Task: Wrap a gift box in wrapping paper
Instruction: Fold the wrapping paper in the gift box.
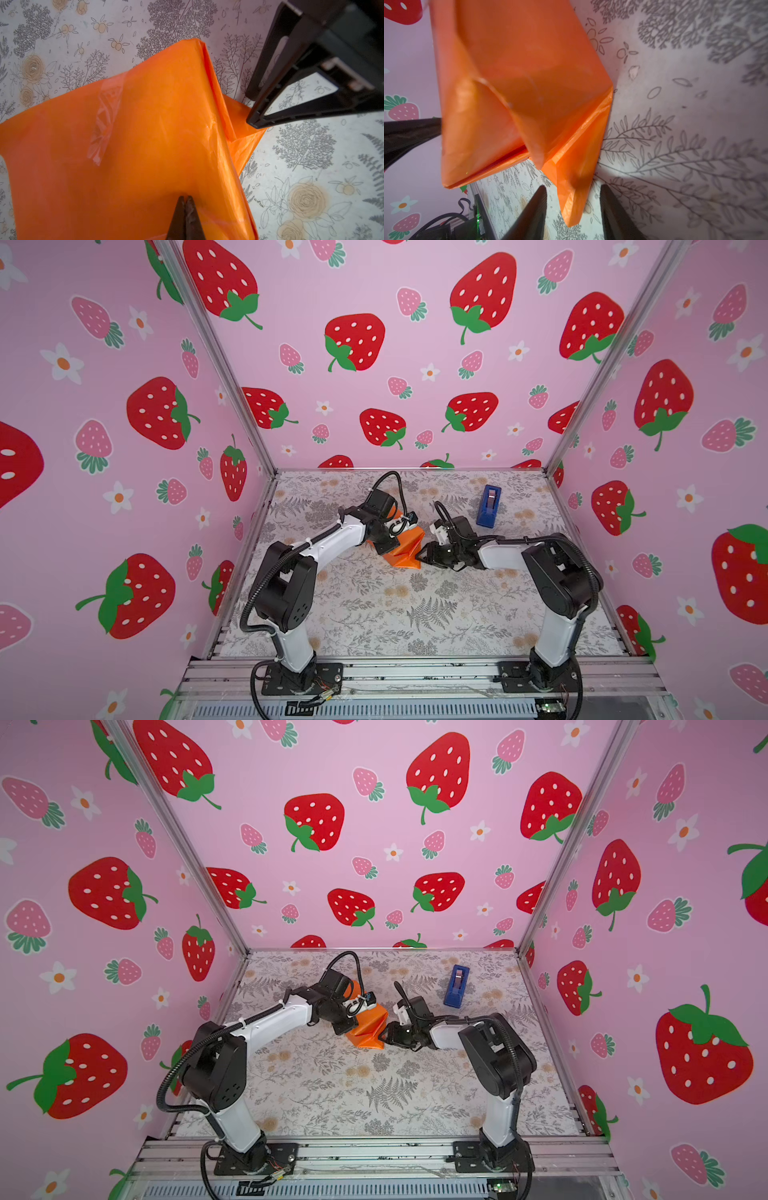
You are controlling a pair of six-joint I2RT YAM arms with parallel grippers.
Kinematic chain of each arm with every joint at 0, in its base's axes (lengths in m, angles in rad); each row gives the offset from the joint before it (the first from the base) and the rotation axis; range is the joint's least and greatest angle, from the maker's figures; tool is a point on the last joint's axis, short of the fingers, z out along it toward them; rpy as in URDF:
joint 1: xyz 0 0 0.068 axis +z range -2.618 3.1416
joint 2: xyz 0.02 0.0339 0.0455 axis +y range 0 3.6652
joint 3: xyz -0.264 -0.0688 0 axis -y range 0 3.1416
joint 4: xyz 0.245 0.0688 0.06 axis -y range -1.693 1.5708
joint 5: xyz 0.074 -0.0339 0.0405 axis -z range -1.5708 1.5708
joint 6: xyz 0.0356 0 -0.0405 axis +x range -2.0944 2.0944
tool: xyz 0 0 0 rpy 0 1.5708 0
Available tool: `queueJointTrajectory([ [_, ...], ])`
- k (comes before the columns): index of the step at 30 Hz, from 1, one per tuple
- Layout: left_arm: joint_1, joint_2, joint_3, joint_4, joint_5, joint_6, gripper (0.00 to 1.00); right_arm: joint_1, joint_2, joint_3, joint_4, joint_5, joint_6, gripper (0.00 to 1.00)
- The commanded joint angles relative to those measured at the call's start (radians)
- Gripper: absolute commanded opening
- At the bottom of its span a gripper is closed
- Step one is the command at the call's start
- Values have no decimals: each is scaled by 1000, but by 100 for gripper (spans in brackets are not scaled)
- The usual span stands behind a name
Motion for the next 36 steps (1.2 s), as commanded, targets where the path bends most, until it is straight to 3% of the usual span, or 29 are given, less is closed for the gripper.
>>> queueJointTrajectory([
  [1,-9,75,-30,-147,49,18,0,19,56,-17,-73,-4,-2,40],
  [9,-9,66,-24,-148,62,13,0,26,44,7,-112,60,-11,23],
  [23,-9,47,-6,-157,75,13,0,28,32,28,-74,-11,12,0],
  [36,-13,-134,-37,-78,53,2,3,28,19,-15,72,-103,107,0],
])
